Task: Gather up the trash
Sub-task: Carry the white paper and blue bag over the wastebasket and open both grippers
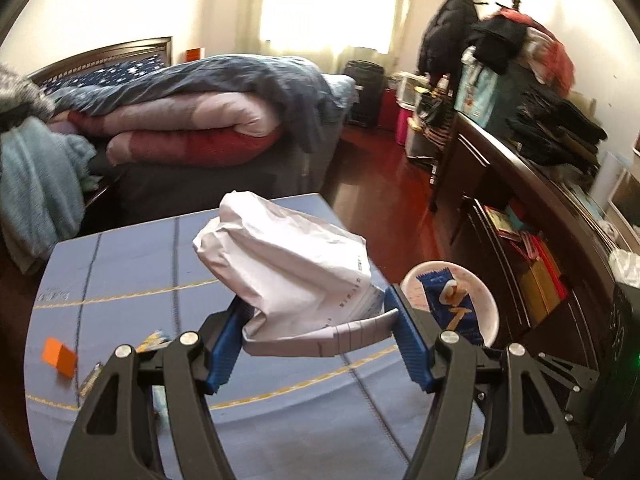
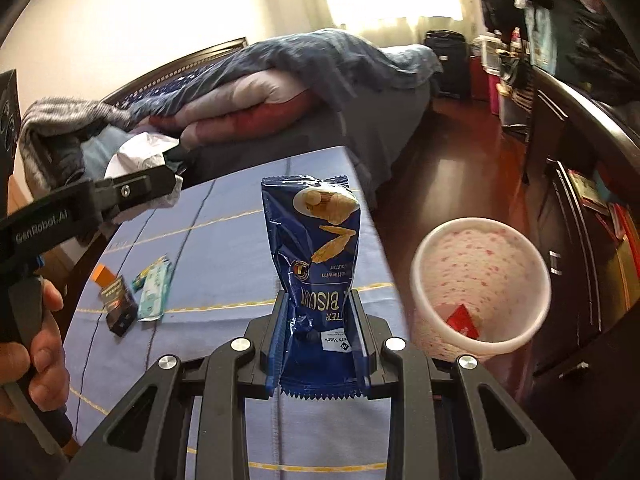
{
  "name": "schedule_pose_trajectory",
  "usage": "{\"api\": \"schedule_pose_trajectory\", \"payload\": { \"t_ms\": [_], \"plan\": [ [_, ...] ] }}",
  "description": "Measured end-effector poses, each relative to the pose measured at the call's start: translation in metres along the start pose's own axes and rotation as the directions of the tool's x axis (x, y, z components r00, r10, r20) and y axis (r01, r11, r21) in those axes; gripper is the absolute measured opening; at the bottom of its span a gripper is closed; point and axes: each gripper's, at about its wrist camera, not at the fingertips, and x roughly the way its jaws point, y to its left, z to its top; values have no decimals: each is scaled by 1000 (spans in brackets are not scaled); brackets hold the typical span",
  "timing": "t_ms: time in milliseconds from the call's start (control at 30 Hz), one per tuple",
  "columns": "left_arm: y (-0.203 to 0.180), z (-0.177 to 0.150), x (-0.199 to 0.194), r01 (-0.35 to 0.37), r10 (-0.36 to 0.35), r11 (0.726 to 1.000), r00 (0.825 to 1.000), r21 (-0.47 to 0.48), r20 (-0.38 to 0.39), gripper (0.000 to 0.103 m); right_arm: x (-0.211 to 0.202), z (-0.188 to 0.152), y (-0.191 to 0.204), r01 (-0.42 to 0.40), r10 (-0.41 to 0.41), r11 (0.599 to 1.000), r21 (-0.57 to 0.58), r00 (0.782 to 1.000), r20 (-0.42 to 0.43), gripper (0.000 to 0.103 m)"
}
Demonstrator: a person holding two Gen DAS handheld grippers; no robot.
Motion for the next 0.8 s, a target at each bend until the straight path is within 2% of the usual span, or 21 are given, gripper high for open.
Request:
{"api": "schedule_pose_trajectory", "payload": {
  "t_ms": [333,800],
  "plan": [
    [-63,4,23,88,-86,990,996,112,-17,68,-16,0,-52,62,-66,994,87,997,36,30],
    [-139,9,73,206,-194,953,978,220,-77,68,-20,1,-118,167,-180,968,187,982,53,30]
  ]
}}
